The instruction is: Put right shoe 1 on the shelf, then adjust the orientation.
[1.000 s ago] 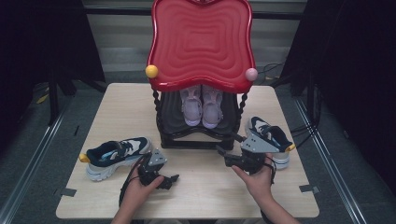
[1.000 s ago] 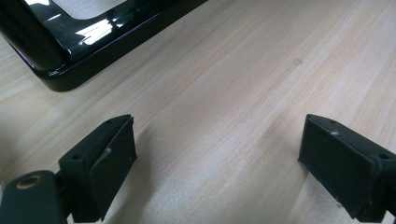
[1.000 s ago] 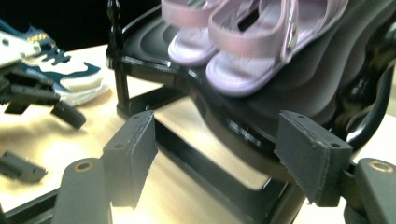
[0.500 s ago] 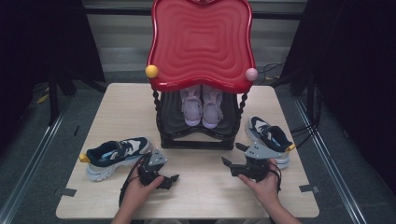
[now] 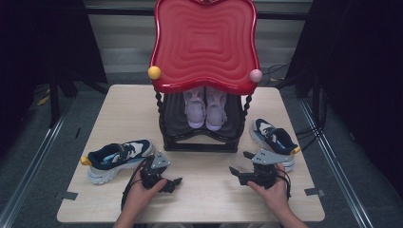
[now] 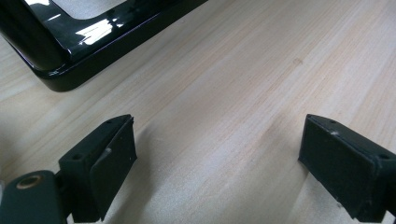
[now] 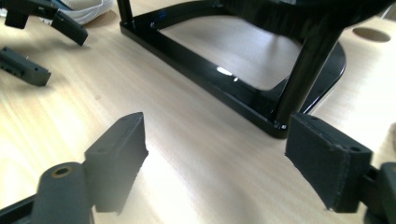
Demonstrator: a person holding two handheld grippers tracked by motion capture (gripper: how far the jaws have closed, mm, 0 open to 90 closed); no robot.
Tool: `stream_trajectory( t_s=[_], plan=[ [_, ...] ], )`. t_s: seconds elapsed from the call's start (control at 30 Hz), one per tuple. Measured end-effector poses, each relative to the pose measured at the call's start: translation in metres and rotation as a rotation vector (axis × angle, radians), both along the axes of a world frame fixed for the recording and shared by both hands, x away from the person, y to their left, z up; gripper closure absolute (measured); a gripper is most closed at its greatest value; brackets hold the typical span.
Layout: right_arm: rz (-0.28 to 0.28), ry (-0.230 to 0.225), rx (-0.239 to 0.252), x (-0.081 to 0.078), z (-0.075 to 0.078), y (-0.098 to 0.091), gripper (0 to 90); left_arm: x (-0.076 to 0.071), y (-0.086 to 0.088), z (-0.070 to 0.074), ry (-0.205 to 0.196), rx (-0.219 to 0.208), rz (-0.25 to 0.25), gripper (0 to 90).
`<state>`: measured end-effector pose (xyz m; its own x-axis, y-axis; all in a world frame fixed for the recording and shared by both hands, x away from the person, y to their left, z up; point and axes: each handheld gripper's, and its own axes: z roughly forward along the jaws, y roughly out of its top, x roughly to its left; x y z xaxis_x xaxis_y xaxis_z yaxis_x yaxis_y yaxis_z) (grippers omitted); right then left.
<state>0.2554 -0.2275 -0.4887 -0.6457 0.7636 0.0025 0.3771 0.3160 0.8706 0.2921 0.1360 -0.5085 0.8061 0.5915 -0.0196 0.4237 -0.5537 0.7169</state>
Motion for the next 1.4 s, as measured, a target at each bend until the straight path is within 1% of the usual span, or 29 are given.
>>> stream_trajectory(
  t_s=[0.03, 0.07, 0.17, 0.23, 0.33, 0.37, 0.43, 0.47, 0.57, 0.7, 0.8, 0.9, 1.1, 1.3, 1.4],
  plan=[
    [0.005, 0.010, -0.002, 0.000, -0.001, -0.001, 17.3, 0.000, 0.000, 0.000, 0.000, 0.000, 0.000, 10.2],
    [0.005, 0.010, -0.002, 0.000, -0.001, -0.001, 17.3, 0.000, 0.000, 0.000, 0.000, 0.000, 0.000, 10.2],
    [0.022, 0.049, -0.004, -0.001, -0.007, -0.007, 15.5, 0.000, 0.000, 0.000, 0.000, 0.001, 0.000, 10.2],
    [0.024, 0.057, -0.011, -0.001, -0.009, -0.009, 15.2, 0.000, 0.000, 0.000, 0.000, 0.001, 0.000, 10.2],
    [0.034, 0.085, -0.028, -0.001, -0.012, -0.012, 15.2, 0.000, 0.000, 0.000, 0.000, 0.001, 0.000, 10.2],
    [0.045, 0.102, -0.038, 0.000, -0.013, -0.013, 15.2, 0.000, 0.000, 0.000, 0.000, 0.001, 0.000, 10.2],
    [0.053, 0.110, -0.040, 0.000, -0.014, -0.013, 15.2, 0.000, 0.000, 0.000, 0.000, 0.001, 0.000, 10.2],
    [0.056, 0.125, -0.049, -0.001, -0.016, -0.013, 15.2, 0.000, 0.000, 0.000, 0.000, 0.001, 0.000, 10.2],
    [0.074, 0.146, -0.081, -0.001, -0.019, -0.012, 14.4, 0.000, 0.000, 0.000, -0.001, 0.001, 0.000, 10.2],
    [0.085, 0.149, -0.098, -0.001, -0.020, -0.011, 14.4, 0.000, 0.000, 0.000, -0.001, 0.002, 0.000, 10.2],
    [0.096, 0.170, -0.139, 0.001, -0.021, -0.010, 14.3, 0.000, 0.000, 0.000, 0.000, 0.001, 0.000, 10.2],
    [0.113, 0.182, -0.158, 0.002, -0.022, -0.007, 13.8, 0.000, 0.000, 0.000, 0.000, 0.001, 0.000, 10.2],
    [0.118, 0.197, -0.154, 0.003, -0.022, -0.008, 12.8, 0.000, 0.000, 0.000, 0.000, 0.001, 0.000, 10.2],
    [0.123, 0.197, -0.154, 0.004, -0.022, -0.008, 12.8, 0.000, 0.000, 0.000, 0.000, 0.002, 0.002, 10.0],
    [0.122, 0.197, -0.154, 0.004, -0.022, -0.008, 12.8, -0.001, 0.000, 0.000, 0.002, -0.001, 0.011, 10.3]
  ],
)
